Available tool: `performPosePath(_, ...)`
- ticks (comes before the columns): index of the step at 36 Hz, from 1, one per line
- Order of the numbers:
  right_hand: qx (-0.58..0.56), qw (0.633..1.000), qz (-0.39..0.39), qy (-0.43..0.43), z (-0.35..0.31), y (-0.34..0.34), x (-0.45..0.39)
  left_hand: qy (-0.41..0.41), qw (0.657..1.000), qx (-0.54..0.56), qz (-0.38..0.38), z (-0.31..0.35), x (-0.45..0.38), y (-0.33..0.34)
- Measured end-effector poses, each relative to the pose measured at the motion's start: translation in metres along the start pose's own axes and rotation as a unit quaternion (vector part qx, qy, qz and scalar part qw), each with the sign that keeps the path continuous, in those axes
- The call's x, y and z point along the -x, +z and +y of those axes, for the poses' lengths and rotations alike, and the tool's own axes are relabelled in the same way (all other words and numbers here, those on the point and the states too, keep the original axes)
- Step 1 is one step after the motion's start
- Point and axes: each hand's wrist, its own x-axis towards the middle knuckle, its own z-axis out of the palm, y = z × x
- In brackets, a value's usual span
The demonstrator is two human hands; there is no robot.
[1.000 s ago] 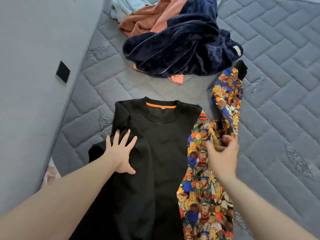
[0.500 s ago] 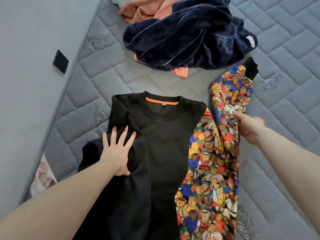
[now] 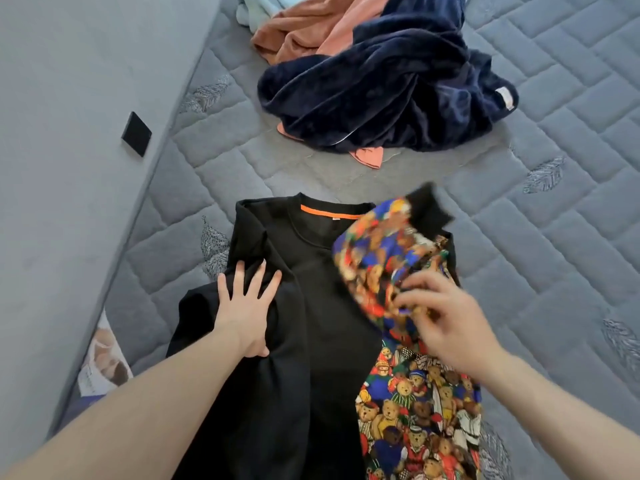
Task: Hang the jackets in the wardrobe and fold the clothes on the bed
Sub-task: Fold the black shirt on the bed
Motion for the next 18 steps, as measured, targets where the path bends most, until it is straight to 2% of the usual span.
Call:
performPosePath(2, 0.025, 0.998, -0.055, 0.007, 0.005, 0.012, 0.018, 0.000, 1.000, -0.001, 0.005, 0.000, 0.000, 0.001)
performPosePath(4, 0.069, 0.987, -0.142, 0.013, 0.012, 0.024, 0.035, 0.002, 1.000, -0.002, 0.009, -0.001, 0.000, 0.002)
performPosePath(7, 0.154, 0.935, -0.316, 0.056, 0.020, 0.043, 0.063, 0.005, 1.000, -0.001, 0.011, -0.001, 0.000, 0.003)
performPosePath(9, 0.182, 0.912, -0.360, 0.078, 0.024, 0.049, 0.075, 0.004, 1.000, 0.000, 0.013, -0.001, -0.001, 0.004)
performPosePath(12, 0.128, 0.929, -0.329, 0.110, 0.021, 0.047, 0.074, 0.002, 1.000, 0.000, 0.018, -0.002, -0.001, 0.005)
performPosePath(15, -0.002, 0.955, -0.214, 0.204, 0.008, 0.042, 0.066, 0.003, 1.000, 0.002, 0.018, -0.001, 0.000, 0.004)
performPosePath(18, -0.134, 0.940, -0.115, 0.291, -0.005, 0.046, 0.059, 0.001, 1.000, -0.001, 0.021, -0.001, 0.002, 0.003)
